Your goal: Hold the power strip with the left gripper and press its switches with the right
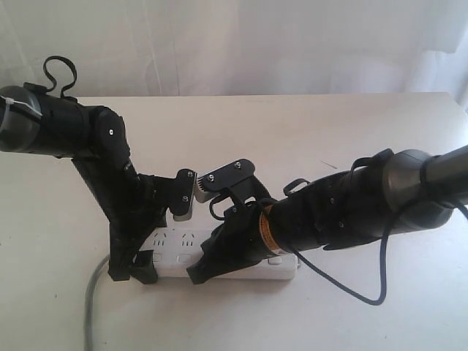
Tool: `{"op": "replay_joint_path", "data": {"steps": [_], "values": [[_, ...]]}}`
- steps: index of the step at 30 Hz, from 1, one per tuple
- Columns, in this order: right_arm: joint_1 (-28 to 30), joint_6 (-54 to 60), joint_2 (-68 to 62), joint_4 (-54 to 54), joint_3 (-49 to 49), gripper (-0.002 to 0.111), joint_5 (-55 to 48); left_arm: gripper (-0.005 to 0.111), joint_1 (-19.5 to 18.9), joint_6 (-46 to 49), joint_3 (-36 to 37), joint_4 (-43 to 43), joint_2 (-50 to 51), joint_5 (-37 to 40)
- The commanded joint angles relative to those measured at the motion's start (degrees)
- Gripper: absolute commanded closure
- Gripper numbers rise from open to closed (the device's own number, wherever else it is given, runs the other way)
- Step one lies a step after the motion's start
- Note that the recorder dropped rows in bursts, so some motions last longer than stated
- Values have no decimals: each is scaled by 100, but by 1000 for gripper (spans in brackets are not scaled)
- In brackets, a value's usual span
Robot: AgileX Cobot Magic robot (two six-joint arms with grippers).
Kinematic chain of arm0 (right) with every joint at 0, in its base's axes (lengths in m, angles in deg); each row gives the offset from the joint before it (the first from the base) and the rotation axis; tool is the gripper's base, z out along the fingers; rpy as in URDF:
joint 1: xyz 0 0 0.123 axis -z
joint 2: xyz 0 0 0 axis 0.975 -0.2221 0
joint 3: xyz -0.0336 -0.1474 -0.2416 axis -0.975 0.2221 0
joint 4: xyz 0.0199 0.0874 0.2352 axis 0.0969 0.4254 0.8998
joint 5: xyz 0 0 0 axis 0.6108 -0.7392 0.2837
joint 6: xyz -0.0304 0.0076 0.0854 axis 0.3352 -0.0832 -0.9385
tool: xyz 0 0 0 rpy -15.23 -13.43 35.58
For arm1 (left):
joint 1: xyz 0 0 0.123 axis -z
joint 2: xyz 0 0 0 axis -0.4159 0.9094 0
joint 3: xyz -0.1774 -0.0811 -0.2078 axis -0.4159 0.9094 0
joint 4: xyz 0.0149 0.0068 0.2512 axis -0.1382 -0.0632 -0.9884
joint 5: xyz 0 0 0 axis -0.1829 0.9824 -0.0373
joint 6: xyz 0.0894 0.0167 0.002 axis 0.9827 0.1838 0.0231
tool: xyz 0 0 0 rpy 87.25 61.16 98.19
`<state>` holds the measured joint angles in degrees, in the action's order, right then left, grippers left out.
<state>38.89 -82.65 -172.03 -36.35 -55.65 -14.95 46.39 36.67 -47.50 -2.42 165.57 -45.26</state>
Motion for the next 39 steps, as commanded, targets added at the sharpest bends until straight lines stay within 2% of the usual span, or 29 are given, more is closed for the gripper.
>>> {"op": "replay_joint_path", "data": {"steps": [1, 11, 17, 21, 39], "values": [[-17, -3, -43, -123, 192, 108, -33, 107, 10, -150, 114, -85, 147, 475], [-17, -3, -43, -123, 413, 108, -33, 107, 10, -150, 114, -149, 147, 476], [-17, -18, -43, -109, 426, 108, 397, 107, 10, -254, 114, -158, 147, 439], [-17, -18, -43, -88, 426, 108, 104, 107, 10, -293, 114, -158, 147, 449], [-17, -199, -43, -119, 448, 108, 307, 107, 10, -1119, 114, -225, 147, 163]]}}
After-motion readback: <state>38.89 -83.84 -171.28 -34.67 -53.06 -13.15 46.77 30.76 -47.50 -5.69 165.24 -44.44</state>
